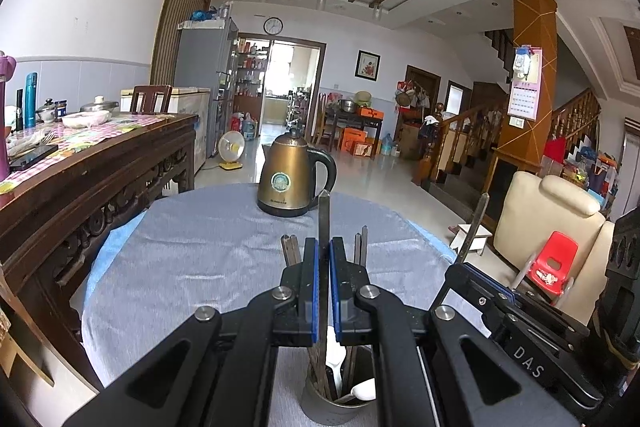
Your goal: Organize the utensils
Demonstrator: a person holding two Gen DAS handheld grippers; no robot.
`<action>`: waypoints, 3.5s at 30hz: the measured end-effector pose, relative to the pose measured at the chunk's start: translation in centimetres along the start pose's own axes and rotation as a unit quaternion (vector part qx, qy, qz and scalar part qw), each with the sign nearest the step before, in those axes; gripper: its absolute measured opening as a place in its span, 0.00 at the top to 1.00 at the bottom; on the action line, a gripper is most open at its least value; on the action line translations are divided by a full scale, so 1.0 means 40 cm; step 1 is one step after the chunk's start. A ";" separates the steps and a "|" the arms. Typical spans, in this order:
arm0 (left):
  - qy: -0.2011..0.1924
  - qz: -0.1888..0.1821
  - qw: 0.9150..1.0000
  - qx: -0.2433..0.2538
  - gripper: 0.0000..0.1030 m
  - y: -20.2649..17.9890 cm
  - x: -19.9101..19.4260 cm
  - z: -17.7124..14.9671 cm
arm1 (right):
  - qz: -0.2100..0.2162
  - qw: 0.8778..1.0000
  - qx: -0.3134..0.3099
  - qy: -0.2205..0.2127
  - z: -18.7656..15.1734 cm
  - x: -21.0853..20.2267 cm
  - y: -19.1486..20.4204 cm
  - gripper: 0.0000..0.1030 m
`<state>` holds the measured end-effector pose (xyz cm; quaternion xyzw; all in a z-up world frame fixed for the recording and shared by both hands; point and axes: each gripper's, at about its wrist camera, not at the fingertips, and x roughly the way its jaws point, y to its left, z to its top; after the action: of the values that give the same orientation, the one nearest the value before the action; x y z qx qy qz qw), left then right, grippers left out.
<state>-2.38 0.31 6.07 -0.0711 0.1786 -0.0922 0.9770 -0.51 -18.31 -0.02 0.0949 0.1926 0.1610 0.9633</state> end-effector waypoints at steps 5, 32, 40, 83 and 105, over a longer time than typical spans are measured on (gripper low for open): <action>0.009 0.001 1.000 -0.006 0.95 0.009 0.007 -0.005 | 0.001 1.000 -0.004 0.005 -0.005 0.000 0.003 0.93; 0.065 -0.033 0.996 -0.041 0.54 0.036 0.033 -0.034 | 0.017 0.998 0.001 0.059 -0.030 0.030 -0.003 0.62; 0.072 0.006 0.997 -0.037 0.30 0.063 0.013 -0.039 | -0.003 1.000 0.023 0.017 -0.005 -0.014 -0.053 0.52; 0.090 0.237 0.965 0.059 0.11 0.045 -0.122 -0.028 | -0.027 0.990 0.001 0.140 -0.038 -0.131 0.040 0.32; 0.105 0.228 0.966 0.057 0.11 0.034 -0.125 -0.045 | -0.027 0.989 0.005 0.148 -0.059 -0.124 0.049 0.32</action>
<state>-7.43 2.46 5.85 0.0377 0.2864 0.1156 0.9504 -6.34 -17.91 0.00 0.0696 0.3361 0.1458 0.9279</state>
